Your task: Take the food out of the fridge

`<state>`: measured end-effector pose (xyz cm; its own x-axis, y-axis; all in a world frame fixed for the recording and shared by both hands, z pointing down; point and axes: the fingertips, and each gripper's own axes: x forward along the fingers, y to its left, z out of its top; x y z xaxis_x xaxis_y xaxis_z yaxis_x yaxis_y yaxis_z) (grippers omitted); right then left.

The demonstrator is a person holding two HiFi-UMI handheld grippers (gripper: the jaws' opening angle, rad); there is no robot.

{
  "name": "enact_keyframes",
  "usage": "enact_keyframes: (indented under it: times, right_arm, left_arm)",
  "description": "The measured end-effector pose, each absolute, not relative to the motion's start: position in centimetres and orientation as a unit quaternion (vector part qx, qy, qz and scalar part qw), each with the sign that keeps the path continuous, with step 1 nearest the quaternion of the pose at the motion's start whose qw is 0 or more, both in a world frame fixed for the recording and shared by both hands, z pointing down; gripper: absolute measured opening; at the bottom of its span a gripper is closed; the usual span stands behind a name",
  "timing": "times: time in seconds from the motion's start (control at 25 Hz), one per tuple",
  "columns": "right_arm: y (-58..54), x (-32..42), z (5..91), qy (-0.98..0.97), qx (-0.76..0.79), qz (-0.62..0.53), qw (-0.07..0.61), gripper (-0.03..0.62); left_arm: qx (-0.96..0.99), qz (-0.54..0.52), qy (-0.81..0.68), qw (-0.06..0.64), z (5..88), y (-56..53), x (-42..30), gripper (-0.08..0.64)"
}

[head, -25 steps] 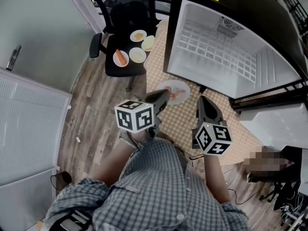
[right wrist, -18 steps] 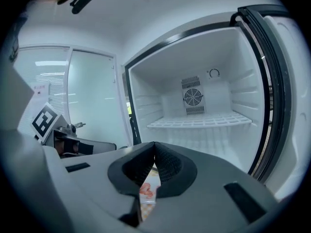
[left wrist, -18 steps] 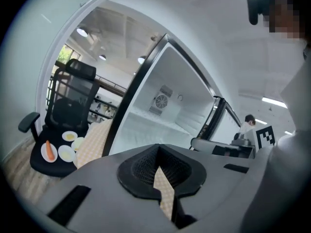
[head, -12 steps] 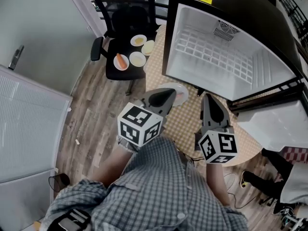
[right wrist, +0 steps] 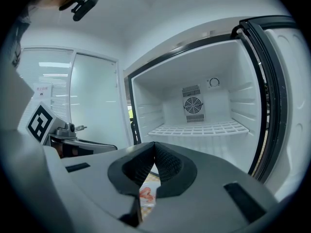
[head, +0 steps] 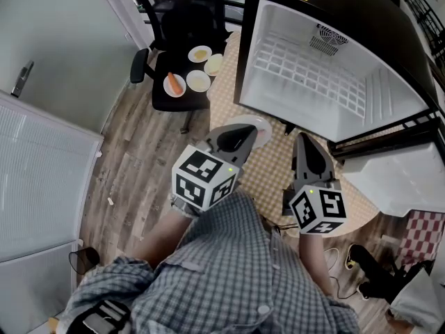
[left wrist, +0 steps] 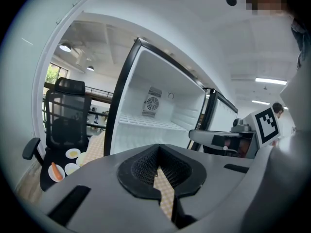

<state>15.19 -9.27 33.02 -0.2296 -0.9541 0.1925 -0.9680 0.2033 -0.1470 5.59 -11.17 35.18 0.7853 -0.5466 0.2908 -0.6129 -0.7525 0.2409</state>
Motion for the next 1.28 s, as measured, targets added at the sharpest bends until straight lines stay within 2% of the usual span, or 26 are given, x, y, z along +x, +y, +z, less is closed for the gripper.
enact_keyframes:
  times: [1.28]
  right_arm:
    - [-9.5, 15.4, 34.0, -0.770, 0.622, 0.140, 0.031, 0.009]
  left_arm:
    - [0.923, 0.103, -0.324, 0.178, 35.8, -11.7, 4.7, 0.005]
